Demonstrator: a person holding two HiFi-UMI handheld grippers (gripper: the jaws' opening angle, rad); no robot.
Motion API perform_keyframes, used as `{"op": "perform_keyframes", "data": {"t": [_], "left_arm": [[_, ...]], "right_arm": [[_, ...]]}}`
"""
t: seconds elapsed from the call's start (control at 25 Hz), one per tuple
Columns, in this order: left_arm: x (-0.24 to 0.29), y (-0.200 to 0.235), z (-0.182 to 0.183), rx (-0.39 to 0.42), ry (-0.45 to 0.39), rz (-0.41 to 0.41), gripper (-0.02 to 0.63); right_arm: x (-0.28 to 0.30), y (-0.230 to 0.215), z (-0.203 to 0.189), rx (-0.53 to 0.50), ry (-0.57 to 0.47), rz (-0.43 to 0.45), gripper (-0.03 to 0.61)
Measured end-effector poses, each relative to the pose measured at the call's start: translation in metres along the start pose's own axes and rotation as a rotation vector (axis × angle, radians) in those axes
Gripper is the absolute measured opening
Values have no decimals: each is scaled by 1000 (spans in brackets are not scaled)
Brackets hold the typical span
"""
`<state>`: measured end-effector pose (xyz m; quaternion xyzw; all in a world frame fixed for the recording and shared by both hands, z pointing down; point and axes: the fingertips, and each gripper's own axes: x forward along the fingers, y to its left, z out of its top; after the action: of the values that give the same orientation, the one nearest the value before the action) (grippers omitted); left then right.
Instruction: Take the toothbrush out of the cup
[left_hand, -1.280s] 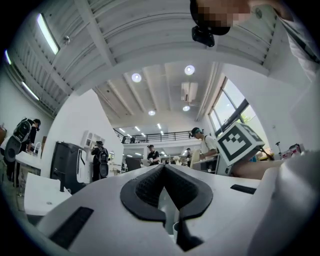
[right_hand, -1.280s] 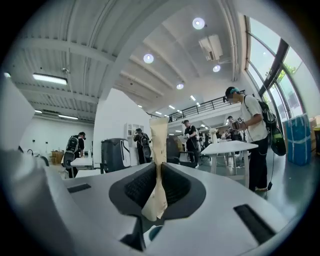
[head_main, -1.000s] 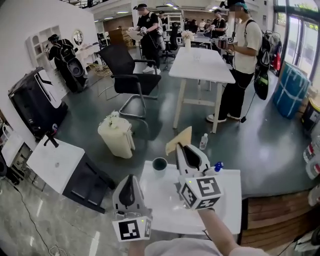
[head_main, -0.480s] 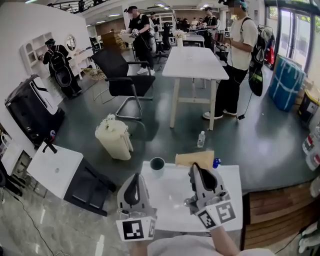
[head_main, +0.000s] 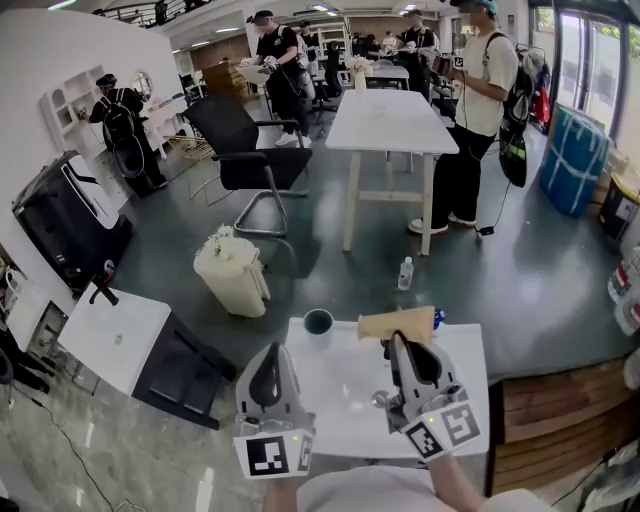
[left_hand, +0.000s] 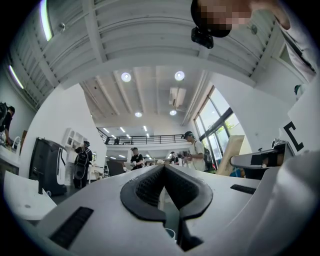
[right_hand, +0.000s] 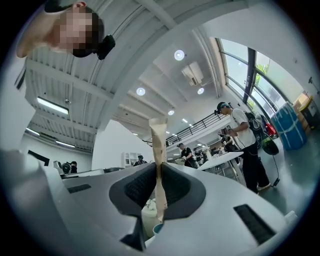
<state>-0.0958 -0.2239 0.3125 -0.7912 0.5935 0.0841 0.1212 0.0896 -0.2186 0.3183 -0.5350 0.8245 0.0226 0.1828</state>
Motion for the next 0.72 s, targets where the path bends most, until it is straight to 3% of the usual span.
{"op": "perform_keyframes", "data": {"t": [0.36,0.72], "left_arm": [[-6,2,0,10,-3,8,15],[-13,23,0,1,-5,65,15]], "right_arm": [[-1,1,2,4,-7,0,31],[-1,1,5,7,-9,-2,31]]}}
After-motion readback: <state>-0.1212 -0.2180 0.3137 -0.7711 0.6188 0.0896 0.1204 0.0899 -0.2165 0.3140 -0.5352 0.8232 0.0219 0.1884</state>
